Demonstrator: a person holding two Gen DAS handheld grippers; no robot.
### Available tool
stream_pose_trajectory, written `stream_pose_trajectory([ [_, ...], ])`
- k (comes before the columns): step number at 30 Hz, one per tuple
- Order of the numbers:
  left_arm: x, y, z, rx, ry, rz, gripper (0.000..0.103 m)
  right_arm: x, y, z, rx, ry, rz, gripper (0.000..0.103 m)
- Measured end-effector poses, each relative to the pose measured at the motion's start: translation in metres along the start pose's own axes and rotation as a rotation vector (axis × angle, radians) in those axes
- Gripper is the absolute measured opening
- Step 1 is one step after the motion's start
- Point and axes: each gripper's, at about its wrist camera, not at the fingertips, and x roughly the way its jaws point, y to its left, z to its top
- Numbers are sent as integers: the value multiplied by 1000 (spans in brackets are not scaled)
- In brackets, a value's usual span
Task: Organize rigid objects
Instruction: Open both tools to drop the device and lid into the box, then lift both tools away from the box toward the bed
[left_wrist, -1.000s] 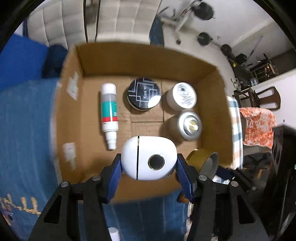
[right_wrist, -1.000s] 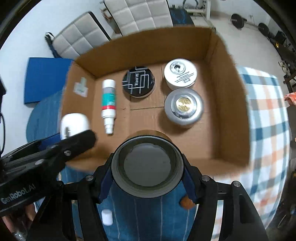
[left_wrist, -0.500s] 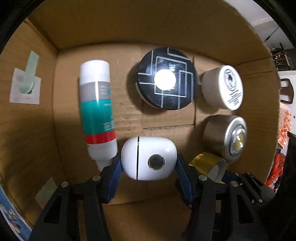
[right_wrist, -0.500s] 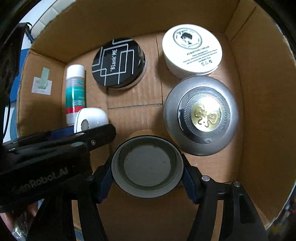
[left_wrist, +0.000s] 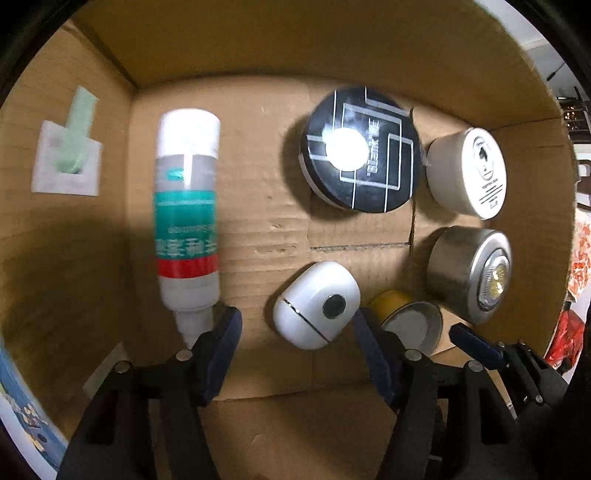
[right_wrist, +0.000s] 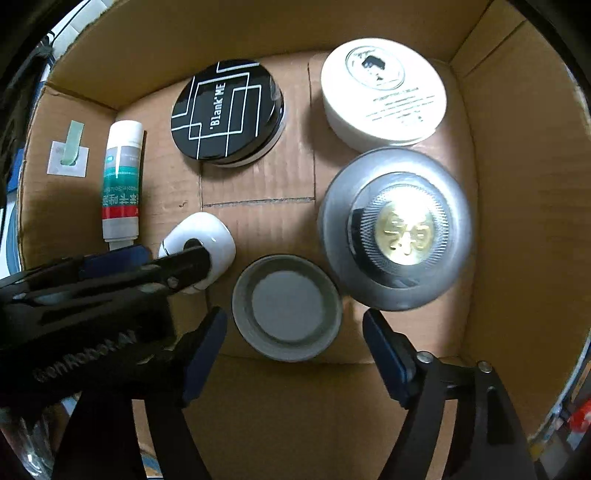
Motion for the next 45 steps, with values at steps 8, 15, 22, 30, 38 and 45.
stream_pose_trajectory([
  [8,-48,3,-22,-4,-108,14,90,-31,-5,-23,-4,-58,5,99],
  [15,-86,0,-61,12,-224,67,95,-74,-17,-50,-14,-137,-35,102],
  [22,-117,-15,-102,13,-346,101,95,-113,-19,-76,-23,-225,-38,102],
  [30,-162,-17,-150,10,-467,96,96,-161,-19,-119,-34,-341,-56,102],
  [38,-190,-23,-197,24,-549,92,96,-204,-27,-166,-48,-442,-88,102],
  [45,-211,-31,-230,52,-626,146,96,-233,-28,-200,-55,-511,-93,102],
])
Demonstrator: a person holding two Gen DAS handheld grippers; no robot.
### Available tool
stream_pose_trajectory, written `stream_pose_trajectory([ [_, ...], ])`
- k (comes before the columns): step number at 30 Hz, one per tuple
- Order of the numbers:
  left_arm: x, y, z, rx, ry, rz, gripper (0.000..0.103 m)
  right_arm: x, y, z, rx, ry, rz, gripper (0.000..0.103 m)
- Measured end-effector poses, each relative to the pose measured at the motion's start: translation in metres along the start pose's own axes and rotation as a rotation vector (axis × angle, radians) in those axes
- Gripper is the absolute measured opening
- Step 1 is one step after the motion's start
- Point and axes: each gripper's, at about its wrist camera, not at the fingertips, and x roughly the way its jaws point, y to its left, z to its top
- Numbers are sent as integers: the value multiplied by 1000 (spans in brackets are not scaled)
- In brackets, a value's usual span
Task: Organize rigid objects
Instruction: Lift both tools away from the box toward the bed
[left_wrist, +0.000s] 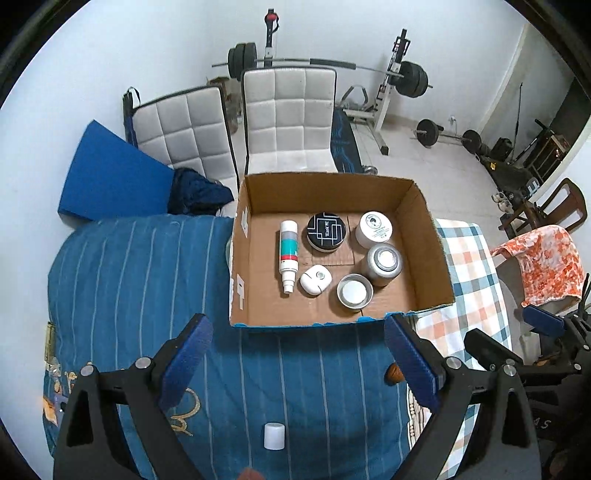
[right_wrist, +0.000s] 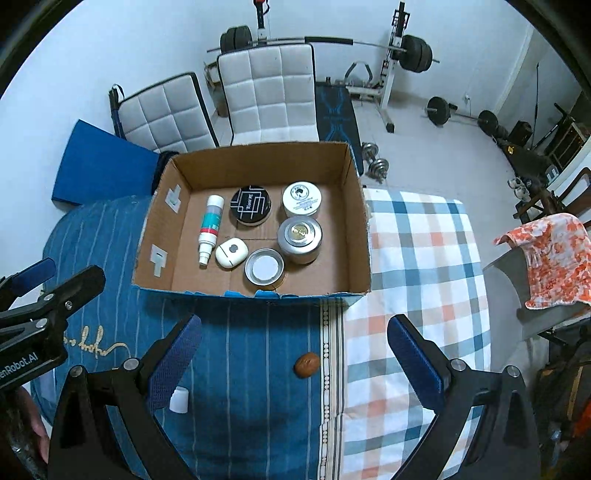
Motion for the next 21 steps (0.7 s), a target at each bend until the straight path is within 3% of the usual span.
stream_pose_trajectory([
  [13,-45,-2,-14,-6,-52,-22,96,-48,3,-16,5,-75,33,102],
  [17,-39,2,-16,-7,-51,2,96,-44,1,-19,15,-61,34,102],
  [21,-18,9,-26,-23,-11,17,96,-12,-9,-23,42,4,33,102],
])
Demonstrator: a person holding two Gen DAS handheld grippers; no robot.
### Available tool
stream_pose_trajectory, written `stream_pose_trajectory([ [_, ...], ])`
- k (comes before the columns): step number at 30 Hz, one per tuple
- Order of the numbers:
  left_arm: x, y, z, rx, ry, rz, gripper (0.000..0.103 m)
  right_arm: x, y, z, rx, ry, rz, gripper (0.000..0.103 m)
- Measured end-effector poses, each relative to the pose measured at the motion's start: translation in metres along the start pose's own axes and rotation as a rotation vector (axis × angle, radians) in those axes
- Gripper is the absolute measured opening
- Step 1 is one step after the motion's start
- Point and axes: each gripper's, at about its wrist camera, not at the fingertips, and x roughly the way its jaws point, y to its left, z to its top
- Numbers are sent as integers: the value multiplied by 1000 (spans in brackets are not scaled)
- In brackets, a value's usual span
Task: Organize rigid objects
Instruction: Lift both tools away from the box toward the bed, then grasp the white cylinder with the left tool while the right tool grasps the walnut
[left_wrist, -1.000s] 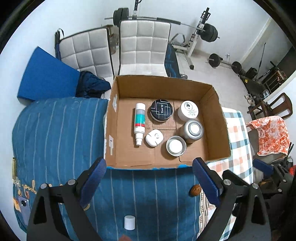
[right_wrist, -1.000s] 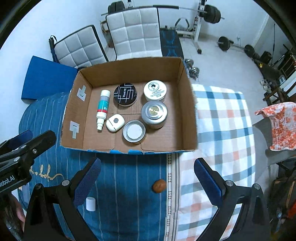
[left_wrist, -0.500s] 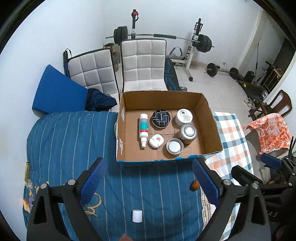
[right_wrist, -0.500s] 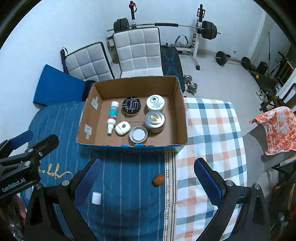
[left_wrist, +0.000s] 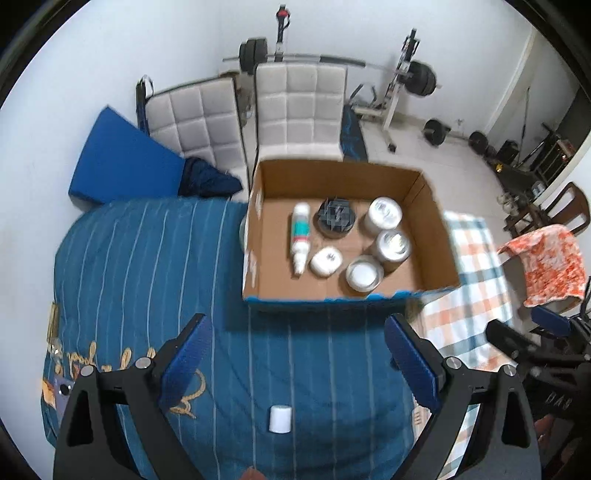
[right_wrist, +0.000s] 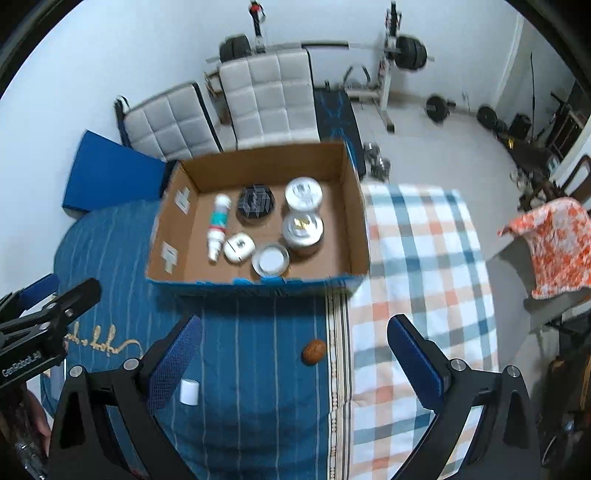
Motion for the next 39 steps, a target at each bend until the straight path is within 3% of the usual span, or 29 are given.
stream_pose_trajectory([
  [4,41,8,-22,2,78,50,96,55,-19,-12,44,113,-10,102],
  [12,153,32,-97,-28,379,50,95,163,-48,-52,130,320,-16,102],
  [14,174,38,-115,-49,440,39,91,186,-52,-58,159,354,-12,102],
  [15,183,40,-124,-53,463,35,83,195,-52,-60,169,364,-8,101],
  [18,203,41,-145,-62,522,21,73,218,-51,-63,185,379,-9,88],
  [21,219,36,-160,-48,562,17,55,241,-46,-65,194,411,-15,70],
  [23,229,30,-169,-34,589,18,52,252,-42,-67,190,435,-23,55],
  [26,229,20,-173,18,558,59,37,255,-33,-67,162,429,-56,38],
  [28,227,17,-175,15,553,58,29,253,-27,-71,139,439,-62,38],
  [39,218,3,-188,23,559,34,29,235,6,-138,7,544,-35,38],
])
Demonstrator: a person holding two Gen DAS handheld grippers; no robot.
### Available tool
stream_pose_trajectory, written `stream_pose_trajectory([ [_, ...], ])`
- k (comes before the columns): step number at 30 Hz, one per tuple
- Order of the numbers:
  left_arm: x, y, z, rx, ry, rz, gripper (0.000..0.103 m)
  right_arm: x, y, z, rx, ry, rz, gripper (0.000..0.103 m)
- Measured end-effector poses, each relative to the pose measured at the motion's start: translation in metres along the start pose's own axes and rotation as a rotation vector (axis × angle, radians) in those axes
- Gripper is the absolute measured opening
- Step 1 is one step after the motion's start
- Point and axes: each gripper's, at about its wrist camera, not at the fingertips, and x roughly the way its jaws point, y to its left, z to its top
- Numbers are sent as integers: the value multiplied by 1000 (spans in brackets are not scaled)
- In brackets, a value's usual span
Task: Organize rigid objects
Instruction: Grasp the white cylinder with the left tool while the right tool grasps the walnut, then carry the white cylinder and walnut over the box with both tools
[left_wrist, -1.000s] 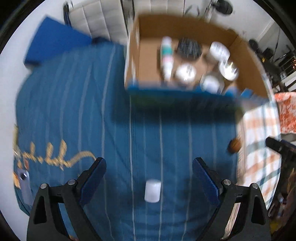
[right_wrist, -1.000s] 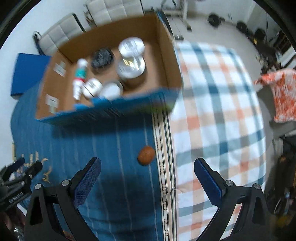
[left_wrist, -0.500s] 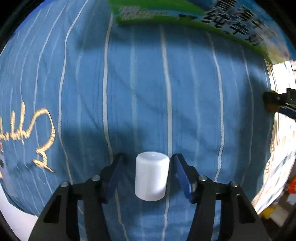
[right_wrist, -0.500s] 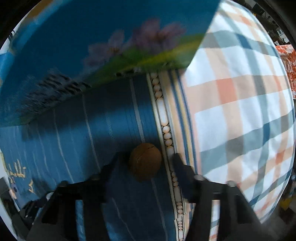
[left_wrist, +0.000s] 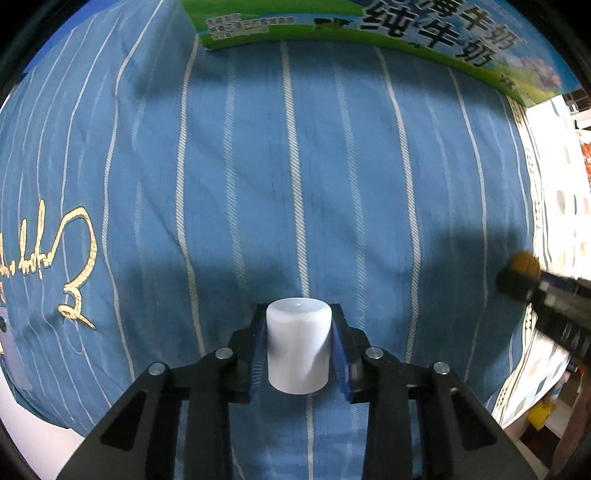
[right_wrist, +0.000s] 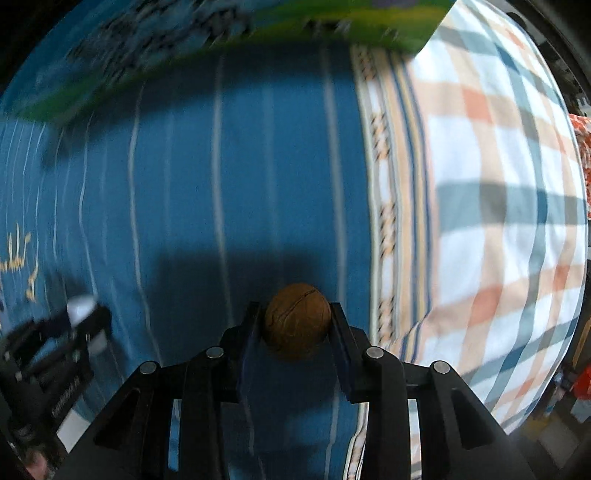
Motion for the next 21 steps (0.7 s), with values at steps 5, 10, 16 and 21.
stream_pose_trajectory([
  [5,3,-8,-1,20,-2,0,29,8,11,-11,-24,20,-9,38],
  [10,0,-20,1,32,-10,-1,29,9,16,-10,-34,17,-26,38],
  [16,-30,-55,6,53,-58,-38,29,-22,25,-14,-30,-36,17,38],
  [21,-83,-74,15,86,-160,-78,29,-75,28,-8,-31,-130,69,38],
])
